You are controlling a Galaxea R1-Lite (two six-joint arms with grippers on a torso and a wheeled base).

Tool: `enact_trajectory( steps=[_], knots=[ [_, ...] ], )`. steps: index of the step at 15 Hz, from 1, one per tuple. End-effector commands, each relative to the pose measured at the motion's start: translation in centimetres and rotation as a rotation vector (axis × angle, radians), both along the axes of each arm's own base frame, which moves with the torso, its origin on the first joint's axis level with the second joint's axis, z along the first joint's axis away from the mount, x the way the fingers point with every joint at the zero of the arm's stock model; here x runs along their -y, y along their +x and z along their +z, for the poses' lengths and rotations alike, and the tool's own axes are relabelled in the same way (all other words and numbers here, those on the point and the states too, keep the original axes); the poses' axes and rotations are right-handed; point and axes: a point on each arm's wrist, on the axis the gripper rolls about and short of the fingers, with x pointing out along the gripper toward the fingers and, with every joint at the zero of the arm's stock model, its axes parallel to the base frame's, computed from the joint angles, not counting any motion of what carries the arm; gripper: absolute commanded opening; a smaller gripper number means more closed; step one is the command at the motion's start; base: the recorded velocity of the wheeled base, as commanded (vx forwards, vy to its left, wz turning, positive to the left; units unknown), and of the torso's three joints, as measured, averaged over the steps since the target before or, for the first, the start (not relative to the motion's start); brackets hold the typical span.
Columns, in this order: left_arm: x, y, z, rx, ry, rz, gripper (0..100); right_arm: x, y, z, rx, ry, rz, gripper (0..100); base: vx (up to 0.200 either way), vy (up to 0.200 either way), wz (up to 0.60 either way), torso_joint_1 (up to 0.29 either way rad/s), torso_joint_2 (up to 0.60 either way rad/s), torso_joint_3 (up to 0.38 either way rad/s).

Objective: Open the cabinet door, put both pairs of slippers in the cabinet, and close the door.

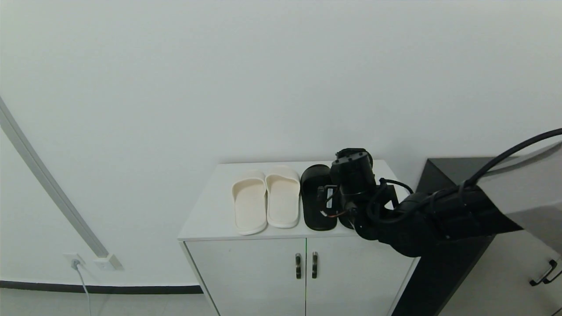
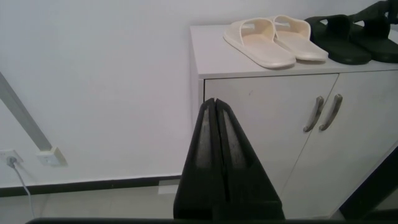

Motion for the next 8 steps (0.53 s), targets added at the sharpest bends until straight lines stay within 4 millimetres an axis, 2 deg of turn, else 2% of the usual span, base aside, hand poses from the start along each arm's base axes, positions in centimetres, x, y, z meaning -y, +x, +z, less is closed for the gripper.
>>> enact_trajectory(
  steps=[1, 8],
  knots=[
    [0.0, 0.0, 0.0, 0.0, 0.0, 0.0, 0, -0.7, 2.9, -2.2, -0.004, -0.037, -0.025, 100, 0.0, 0.0, 0.0, 0.0, 0.0, 0.0],
    [0.0, 0.0, 0.0, -0.002, 0.0, 0.0, 0, -1.1, 8.8, -4.1, 0.056, -0.073, -0.069, 100, 0.0, 0.0, 0.0, 0.0, 0.0, 0.0]
  ],
)
